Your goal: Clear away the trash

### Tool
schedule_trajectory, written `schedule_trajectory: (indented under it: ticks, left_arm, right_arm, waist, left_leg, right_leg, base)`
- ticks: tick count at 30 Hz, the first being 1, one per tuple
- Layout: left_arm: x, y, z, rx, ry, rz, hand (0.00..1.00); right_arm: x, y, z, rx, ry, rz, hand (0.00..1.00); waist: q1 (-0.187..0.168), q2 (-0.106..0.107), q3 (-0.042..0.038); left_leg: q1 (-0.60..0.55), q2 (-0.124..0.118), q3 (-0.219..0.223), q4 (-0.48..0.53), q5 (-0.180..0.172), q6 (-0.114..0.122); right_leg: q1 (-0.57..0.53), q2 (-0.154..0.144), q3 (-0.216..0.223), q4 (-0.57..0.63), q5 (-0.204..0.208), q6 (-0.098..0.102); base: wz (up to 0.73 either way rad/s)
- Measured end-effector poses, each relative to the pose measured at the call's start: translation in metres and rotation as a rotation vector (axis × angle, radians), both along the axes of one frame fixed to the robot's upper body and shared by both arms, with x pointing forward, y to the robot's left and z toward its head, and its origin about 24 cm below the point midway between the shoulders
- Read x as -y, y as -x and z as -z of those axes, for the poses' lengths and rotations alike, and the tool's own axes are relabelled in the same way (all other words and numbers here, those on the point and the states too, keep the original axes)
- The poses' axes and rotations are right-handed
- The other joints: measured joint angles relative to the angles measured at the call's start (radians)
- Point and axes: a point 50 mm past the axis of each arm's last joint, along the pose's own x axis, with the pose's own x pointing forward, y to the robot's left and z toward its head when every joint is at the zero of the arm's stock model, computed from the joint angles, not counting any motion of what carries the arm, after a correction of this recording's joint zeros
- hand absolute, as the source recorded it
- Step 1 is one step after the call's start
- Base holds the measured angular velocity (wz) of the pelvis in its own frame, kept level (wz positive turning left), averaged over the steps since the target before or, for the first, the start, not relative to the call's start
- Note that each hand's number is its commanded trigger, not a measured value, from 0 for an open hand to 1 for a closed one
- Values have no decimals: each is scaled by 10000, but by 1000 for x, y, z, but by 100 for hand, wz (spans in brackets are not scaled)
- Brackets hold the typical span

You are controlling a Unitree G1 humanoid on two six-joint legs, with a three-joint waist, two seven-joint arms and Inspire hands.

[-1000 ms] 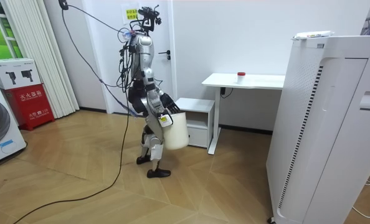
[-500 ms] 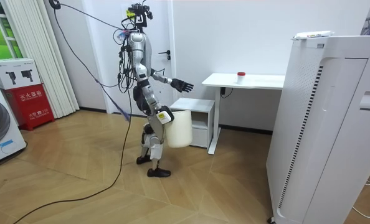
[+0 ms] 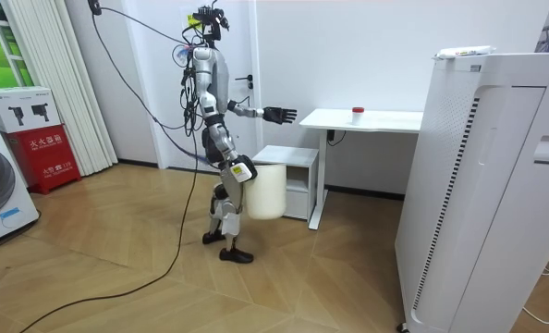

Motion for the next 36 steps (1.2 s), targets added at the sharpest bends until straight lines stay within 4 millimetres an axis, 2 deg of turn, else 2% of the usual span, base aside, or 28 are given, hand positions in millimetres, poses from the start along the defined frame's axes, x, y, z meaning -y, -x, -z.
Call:
schedule_trajectory:
  ticks: [7,9,10,11,12,13,14,15,16,17,18,19,20,21,23,24,25,26,28,29,30,31,32,33,34,35,36]
  left_arm:
    - [-3,-4,-6,249,79,-85,0]
    - [-4,-4,-6,249,60,-99,0]
    - [-4,-4,-6,243,59,-131,0]
    - [-5,-4,-6,258,56,-146,0]
    - [-6,-5,-7,300,73,-225,0]
    - [-8,-5,-8,345,75,-297,0]
    - [-9,-6,-10,423,103,-357,0]
    - [-9,-7,-16,676,185,-386,0]
    - [-9,-8,-20,888,187,-375,0]
    - [-9,-9,-21,921,188,-372,0]
    - [-10,-7,-19,856,293,-417,0]
    - [-8,-8,-19,842,478,-396,0]
    - [-8,-8,-19,842,541,-403,0]
    - [-8,-7,-18,810,604,-458,0]
    - [-10,-6,-18,785,580,-585,0]
    - [-10,-6,-18,779,577,-587,0]
    - [-10,-6,-17,762,656,-570,0]
    - [-10,-6,-17,758,661,-535,0]
    - [-10,-6,-18,744,650,-385,0]
    - [-10,-6,-18,748,642,-372,0]
    - [-10,-5,-17,723,626,-380,0]
    - [-12,-2,-16,667,594,-446,0]
    - [-13,-1,-16,677,557,-461,0]
    - [-14,-2,-20,829,546,-452,0]
    - [-16,-3,-25,1057,542,-517,0]
    - [-17,-4,-27,1162,539,-534,0]
    - [-16,-4,-29,1277,548,-519,0]
  right_arm:
    - [-2,-4,-2,208,-32,-182,100]
    - [-3,-5,-2,252,-48,-197,100]
    - [-3,-4,-2,228,-11,-198,100]
    - [-3,-3,-2,192,1,-189,100]
    - [-3,0,-1,119,-26,-171,100]
    - [-3,2,0,-2,-55,-162,100]
    - [-2,2,0,-41,-42,-160,100]
    - [0,2,0,-70,21,-177,100]
    - [0,3,0,-113,76,-272,100]
    - [0,4,0,-158,109,-331,100]
    - [2,7,1,-257,167,-325,100]
    - [5,10,1,-327,312,-251,100]
    - [7,11,1,-379,377,-227,100]
    - [11,13,1,-447,532,-165,100]
    - [14,14,0,-528,795,-104,100]
    - [16,15,0,-581,924,-80,100]
    - [17,16,1,-648,1021,-6,100]
    - [17,18,1,-698,1044,2,100]
    - [18,24,2,-863,1054,23,100]
    - [18,26,2,-902,1057,30,100]
    - [18,29,3,-1013,1029,37,100]
    - [18,29,3,-1068,986,24,100]
    - [18,29,3,-1053,985,29,100]
    - [19,28,3,-1024,977,52,100]
    - [19,28,3,-1012,952,72,100]
    - [18,28,3,-1003,930,88,100]
    - [18,27,3,-993,931,76,100]
  waist:
    - [-26,-55,59]
    - [-3,-94,82]
    - [-19,-98,85]
    - [-16,-109,81]
    - [39,-178,90]
    - [43,-212,77]
    - [55,-181,79]
    - [122,-49,89]
    - [136,11,64]
    - [179,11,54]
    - [254,-93,89]
    - [198,-19,43]
    - [208,2,35]
    - [292,-53,65]
    - [347,-87,53]
    - [371,-122,54]
    - [556,-135,42]
    - [604,-155,38]
    - [726,-142,-58]
    - [790,-156,-52]
    - [868,-180,-81]
    - [878,-179,-151]
    - [874,-232,-141]
    - [870,-254,-173]
    - [873,-357,-148]
    - [870,-439,-134]
    - [883,-502,-123]
  left_leg:
    - [255,152,227,253,-29,-62]
    - [268,253,365,501,-109,-203]
    - [218,388,429,875,-229,-399]
    - [153,479,449,1155,-276,-475]
    - [64,646,621,1847,-313,-538]
    - [-258,927,618,3010,-323,-555]
    - [-517,1121,510,3738,-312,-564]
    - [-1030,1488,63,5183,-177,-643]
    - [-1558,1734,-431,6333,305,-656]
    - [-1766,1802,-622,6793,637,-614]
    - [-2132,1731,-1212,7524,1174,-474]
    - [-2642,1571,-1692,7724,1032,-422]
    - [-2876,1467,-1751,7667,911,-393]
    - [-3409,1217,-1800,7326,783,-403]
    - [-4104,797,-1821,6097,835,-482]
    - [-4430,498,-1824,4930,886,-516]
    - [-4571,225,-1856,3545,1077,-679]
    - [-4599,105,-1851,2857,1238,-686]
    - [-4689,-169,-1818,840,1953,-598]
    - [-4677,-175,-1827,551,2109,-558]
    - [-4634,-175,-1836,294,2633,-437]
    - [-4534,-302,-1850,310,3160,-207]
    - [-4490,-403,-1892,320,3361,-60]
    - [-4400,-606,-1837,431,3570,213]
    - [-4377,-823,-1776,694,3562,434]
    - [-4377,-925,-1736,929,3390,516]
    - [-4372,-1045,-1627,1387,2995,549]
  right_leg:
    - [224,70,-77,165,-228,-138]
    - [206,88,-92,407,-428,-209]
    - [216,99,-169,598,-600,-291]
    - [223,98,-248,695,-700,-342]
    - [208,61,-347,921,-935,-439]
    - [228,56,-334,1133,-1262,-647]
    - [231,108,-279,1245,-1361,-725]
    - [230,304,-118,1490,-1540,-883]
    - [268,522,93,1703,-1723,-1039]
    - [373,612,209,1738,-1771,-1092]
    - [597,727,435,1758,-1854,-1178]
    - [685,820,539,1772,-1937,-1249]
    - [717,823,581,1782,-1970,-1289]
    - [765,819,712,1775,-2041,-1360]
    - [846,816,926,1654,-2095,-1395]
    - [925,815,1033,1596,-2196,-1382]
    - [1000,819,1176,1601,-2316,-1405]
    - [1047,819,1213,1589,-2382,-1402]
    - [1367,868,1251,1555,-2756,-1362]
    - [1485,893,1286,1541,-2849,-1357]
    - [1709,894,1381,1473,-3048,-1300]
    - [1997,810,1472,1341,-3212,-1190]
    - [2096,750,1493,1262,-3278,-1113]
    - [2236,539,1506,1210,-3466,-963]
    - [2420,292,1439,1154,-3601,-767]
    - [2502,162,1398,1146,-3634,-695]
    - [2655,-57,1358,1290,-3612,-510]
  base:
    - [-7]
    - [-9]
    - [-7]
    - [-14]
    - [-27]
    - [-35]
    - [-49]
    - [-57]
    - [-59]
    - [-58]
    - [-41]
    - [-36]
    - [-29]
    - [-43]
    - [-35]
    - [-28]
    - [-30]
    - [-25]
    - [-5]
    - [-11]
    - [-16]
    - [-13]
    - [-5]
    - [4]
    - [5]
    - [10]
    - [0]
